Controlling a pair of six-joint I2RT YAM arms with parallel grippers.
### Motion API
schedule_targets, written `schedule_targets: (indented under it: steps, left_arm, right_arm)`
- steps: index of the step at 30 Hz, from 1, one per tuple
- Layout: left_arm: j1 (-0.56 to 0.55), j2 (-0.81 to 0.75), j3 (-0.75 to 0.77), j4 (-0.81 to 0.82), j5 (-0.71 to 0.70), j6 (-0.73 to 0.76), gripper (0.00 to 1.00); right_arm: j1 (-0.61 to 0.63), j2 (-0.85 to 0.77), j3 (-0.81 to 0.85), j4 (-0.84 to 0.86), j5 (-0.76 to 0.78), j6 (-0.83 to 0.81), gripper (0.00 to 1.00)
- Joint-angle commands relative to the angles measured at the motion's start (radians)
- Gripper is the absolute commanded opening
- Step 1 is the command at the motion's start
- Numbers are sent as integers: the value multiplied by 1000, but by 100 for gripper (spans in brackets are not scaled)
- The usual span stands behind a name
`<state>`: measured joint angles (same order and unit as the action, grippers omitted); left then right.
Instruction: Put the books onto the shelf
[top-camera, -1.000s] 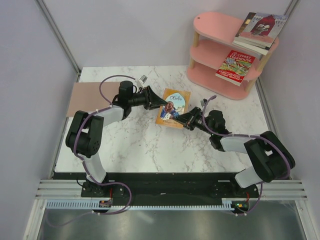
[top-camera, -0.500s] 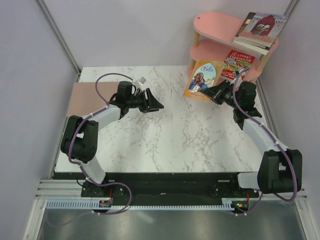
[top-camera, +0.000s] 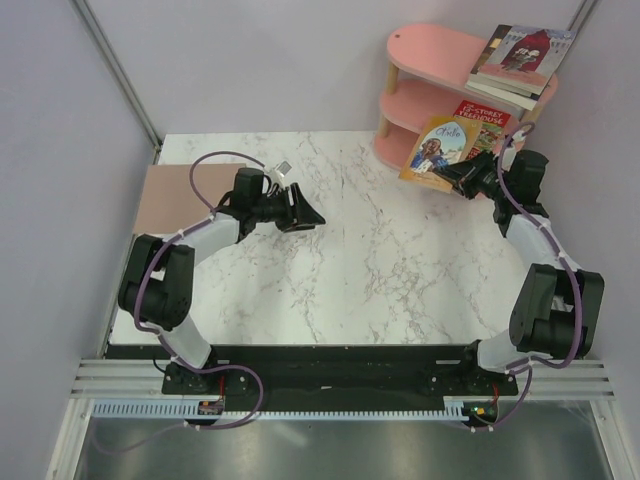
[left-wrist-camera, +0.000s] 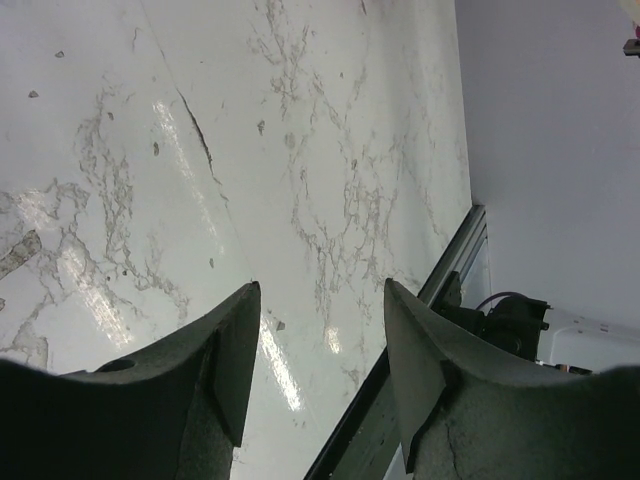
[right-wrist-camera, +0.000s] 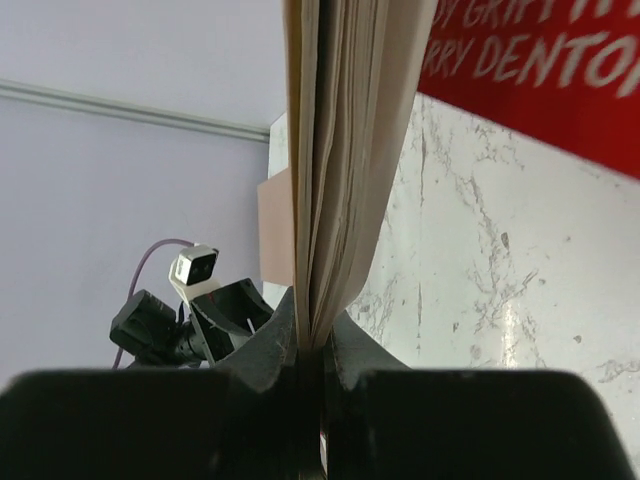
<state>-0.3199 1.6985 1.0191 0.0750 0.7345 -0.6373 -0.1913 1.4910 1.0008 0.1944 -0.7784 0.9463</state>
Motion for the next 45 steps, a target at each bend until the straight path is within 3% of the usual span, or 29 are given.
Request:
schedule_targets:
  steps: [1,11,26,36,45]
  left_arm:
    - [5,-56,-8,-6,-6,47,59]
    - [4,-102,-17,-69,-70,113,70]
    - [2,-134,-51,-101,-87,149,77]
    - [-1,-134,-77,-96,-83,154,77]
    - [-2,-132,-97,-80,-75,149,77]
  right_arm:
    - [-55,23,68,57,-44,17,10]
    - [-145,121,116,162,-70,101,11]
    - [-165,262,194,260,-64,197,18]
    - [-189,272,217,294,-35,258,43]
    - [-206,305,242,251,-18,250,50]
